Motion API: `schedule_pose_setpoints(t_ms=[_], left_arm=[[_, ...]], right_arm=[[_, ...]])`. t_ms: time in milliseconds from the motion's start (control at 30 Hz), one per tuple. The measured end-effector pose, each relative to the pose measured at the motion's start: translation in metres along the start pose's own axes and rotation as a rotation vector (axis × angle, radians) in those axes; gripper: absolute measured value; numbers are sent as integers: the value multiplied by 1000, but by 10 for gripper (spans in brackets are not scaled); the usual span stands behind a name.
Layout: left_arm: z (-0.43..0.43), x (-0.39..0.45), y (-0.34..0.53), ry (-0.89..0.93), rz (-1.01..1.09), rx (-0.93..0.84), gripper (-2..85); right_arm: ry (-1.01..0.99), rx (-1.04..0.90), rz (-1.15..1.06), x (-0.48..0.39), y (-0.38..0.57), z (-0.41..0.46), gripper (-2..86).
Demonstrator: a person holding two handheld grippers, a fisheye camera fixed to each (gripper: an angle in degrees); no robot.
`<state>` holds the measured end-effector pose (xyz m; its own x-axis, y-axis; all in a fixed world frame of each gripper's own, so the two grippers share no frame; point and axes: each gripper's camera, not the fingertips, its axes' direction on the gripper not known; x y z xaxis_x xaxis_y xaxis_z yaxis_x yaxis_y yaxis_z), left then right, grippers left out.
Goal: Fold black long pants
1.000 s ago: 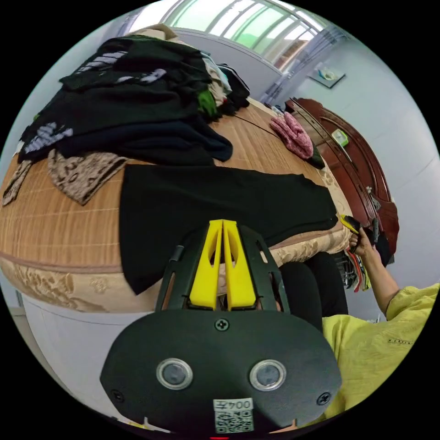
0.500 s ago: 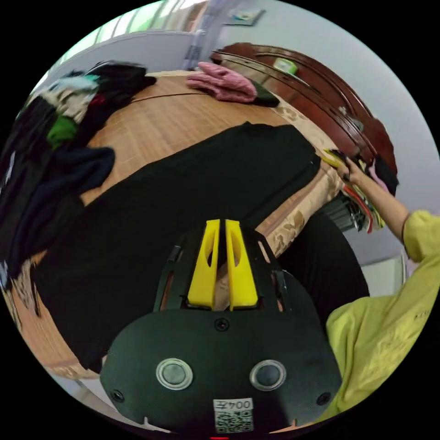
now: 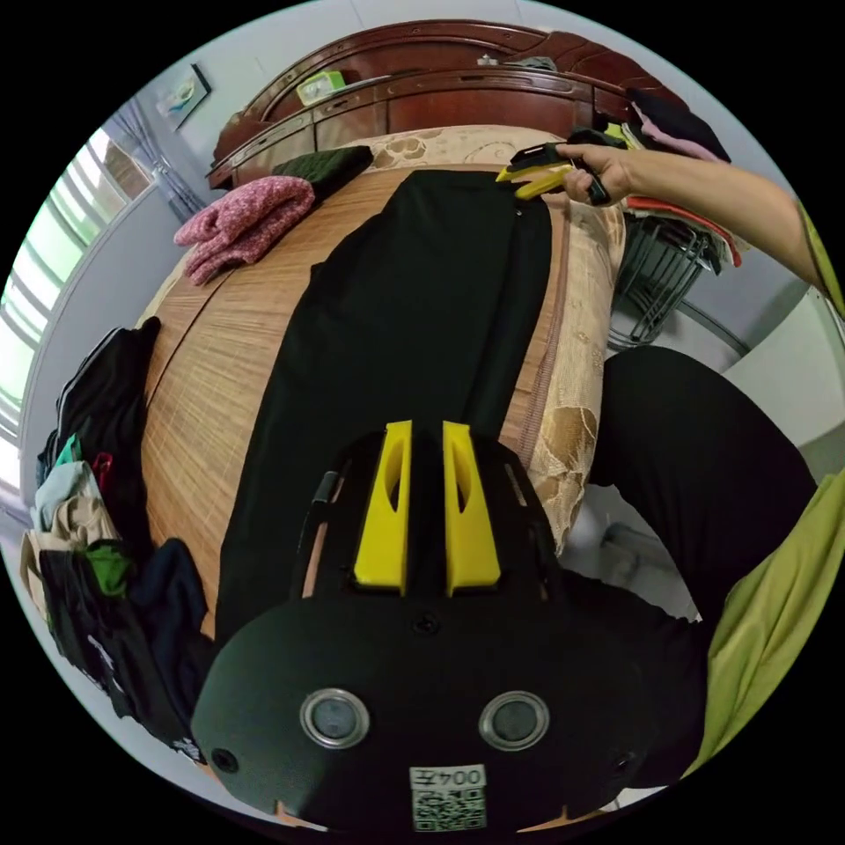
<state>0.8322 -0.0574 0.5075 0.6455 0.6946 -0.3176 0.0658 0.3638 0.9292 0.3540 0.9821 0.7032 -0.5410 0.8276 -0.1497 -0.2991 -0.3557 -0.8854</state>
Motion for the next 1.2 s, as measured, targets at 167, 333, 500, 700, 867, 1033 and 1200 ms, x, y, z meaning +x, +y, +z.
schedule_pose_setpoints(t_ms=[167, 333, 500, 700, 867, 1033, 1200], left_arm=[[25, 18, -29, -32, 80, -34, 76], [38, 25, -58, -108, 100, -20, 83], [48, 8, -79, -96, 49, -32, 49], [57, -23, -95, 3, -16, -30, 15], [61, -43, -102, 38, -58, -4, 10], [55, -92, -98, 161, -225, 93, 7], [49, -138, -90, 241, -368, 185, 6]], right_arm=[[-8, 17, 2, -10, -14, -44, 99], [-29, 35, 11, -18, -25, -78, 94], [-66, 64, 25, -26, -38, -112, 90], [-38, 58, 11, -37, -49, -145, 91], [-14, 58, 11, -49, -51, -170, 105], [-43, 50, 27, -50, -55, -185, 96], [-75, 7, 20, -60, -57, -194, 42]])
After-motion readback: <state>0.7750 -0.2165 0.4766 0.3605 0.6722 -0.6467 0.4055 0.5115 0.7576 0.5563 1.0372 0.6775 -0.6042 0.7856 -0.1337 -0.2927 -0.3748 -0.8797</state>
